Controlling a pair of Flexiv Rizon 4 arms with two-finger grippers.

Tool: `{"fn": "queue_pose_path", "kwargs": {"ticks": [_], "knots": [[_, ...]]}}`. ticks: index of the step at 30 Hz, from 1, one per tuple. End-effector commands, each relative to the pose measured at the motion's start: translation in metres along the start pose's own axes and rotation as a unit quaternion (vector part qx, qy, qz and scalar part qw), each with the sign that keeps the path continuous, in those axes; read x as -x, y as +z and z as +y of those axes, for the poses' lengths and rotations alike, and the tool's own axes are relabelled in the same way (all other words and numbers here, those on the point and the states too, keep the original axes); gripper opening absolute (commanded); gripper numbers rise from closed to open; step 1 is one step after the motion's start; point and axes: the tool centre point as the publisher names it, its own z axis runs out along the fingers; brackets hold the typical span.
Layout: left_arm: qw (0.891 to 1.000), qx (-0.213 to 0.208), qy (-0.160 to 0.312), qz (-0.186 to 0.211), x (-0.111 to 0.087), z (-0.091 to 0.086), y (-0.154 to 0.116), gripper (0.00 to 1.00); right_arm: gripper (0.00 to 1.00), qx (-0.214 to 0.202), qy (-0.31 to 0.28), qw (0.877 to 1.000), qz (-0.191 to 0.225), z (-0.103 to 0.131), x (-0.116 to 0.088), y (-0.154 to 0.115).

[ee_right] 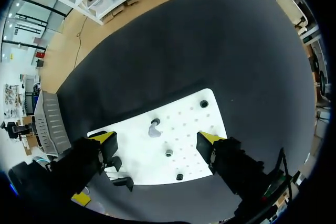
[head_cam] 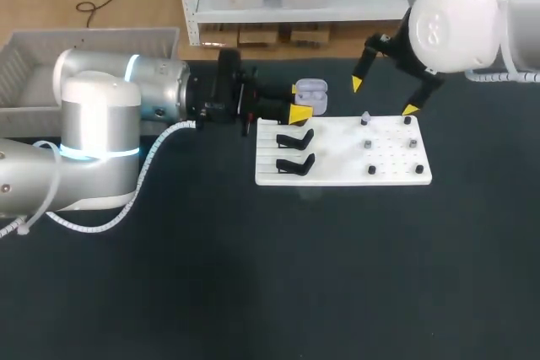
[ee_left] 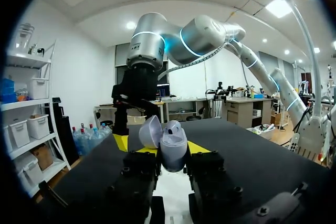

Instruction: Pick up each earbud case from the left stands, insert the matching earbuds, close the lid, and place the case in the box.

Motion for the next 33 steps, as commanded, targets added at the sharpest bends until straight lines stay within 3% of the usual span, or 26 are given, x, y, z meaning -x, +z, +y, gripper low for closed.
{"fn": "queue_pose_path", "kwargs": {"ticks": [1, 13, 21, 33], "knots": [[1.000, 0.001, 0.000, 0.000, 0.000, -0.001, 0.000, 0.00, 1.00, 0.000, 0.000, 1.000, -0.001, -0.001, -0.001, -0.001], [1.000, 0.001, 0.000, 0.000, 0.000, -0.001, 0.000, 0.00, 1.00, 0.000, 0.000, 1.000, -0.001, -0.001, -0.001, -0.001], [1.000, 0.001, 0.000, 0.000, 0.000, -0.001, 0.000, 0.00, 1.00, -0.014, 0.047, 0.992, -0.117, -0.007, -0.006, 0.010], [1.000, 0.001, 0.000, 0.000, 0.000, -0.001, 0.000, 0.00, 1.00, 0.002, 0.067, 0.987, -0.148, -0.015, -0.011, 0.017]]}}
